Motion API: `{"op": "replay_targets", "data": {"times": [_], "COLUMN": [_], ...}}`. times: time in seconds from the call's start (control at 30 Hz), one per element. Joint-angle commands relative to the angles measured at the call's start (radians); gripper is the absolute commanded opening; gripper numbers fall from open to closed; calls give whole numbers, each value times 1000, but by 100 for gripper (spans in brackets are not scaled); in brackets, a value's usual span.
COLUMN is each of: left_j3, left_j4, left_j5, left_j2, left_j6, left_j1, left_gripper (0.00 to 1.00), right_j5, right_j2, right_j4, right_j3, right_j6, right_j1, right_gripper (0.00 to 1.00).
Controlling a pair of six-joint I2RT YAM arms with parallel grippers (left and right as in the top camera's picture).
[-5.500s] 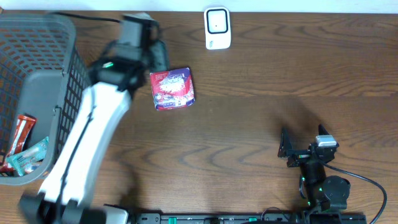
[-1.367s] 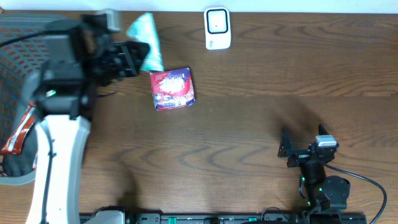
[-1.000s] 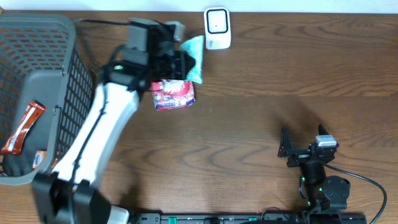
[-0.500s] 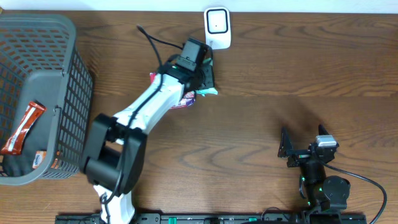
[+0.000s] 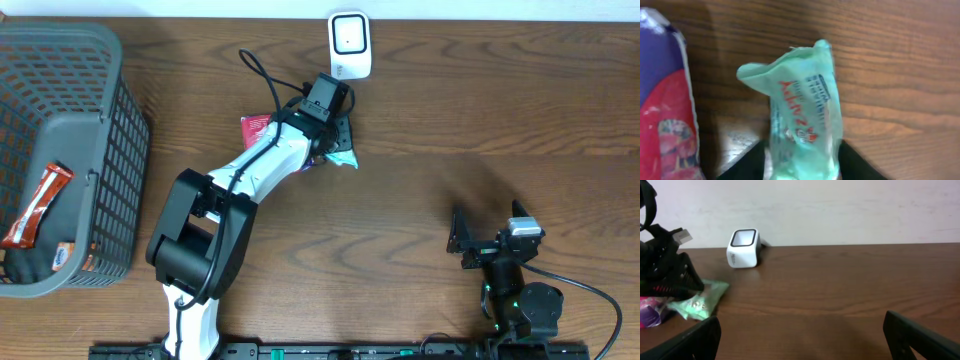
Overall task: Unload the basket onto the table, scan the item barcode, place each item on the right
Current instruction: 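Carry the green wipes pack to the scanner and set it down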
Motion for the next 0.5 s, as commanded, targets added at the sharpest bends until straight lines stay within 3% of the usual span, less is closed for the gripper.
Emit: {"op": "replay_targets", "data": {"times": [0.0, 0.27, 0.47], "left_j3": [4, 4, 4], "left_j4": [-2, -6, -64], "left_j5": [-2, -15, -106], "left_j2": [-24, -293, -532], "left_j6": [30, 203, 286], "left_j1": [4, 32, 95], "left_gripper": [55, 73, 74], "right_j5": [-6, -6, -6], "right_j2": [-5, -5, -5], "right_j4": [-4, -4, -4], "right_j3": [-1, -1, -1], "right_j6": [6, 6, 6], "right_j1": [8, 8, 8], "right_gripper": [99, 99, 99]}}
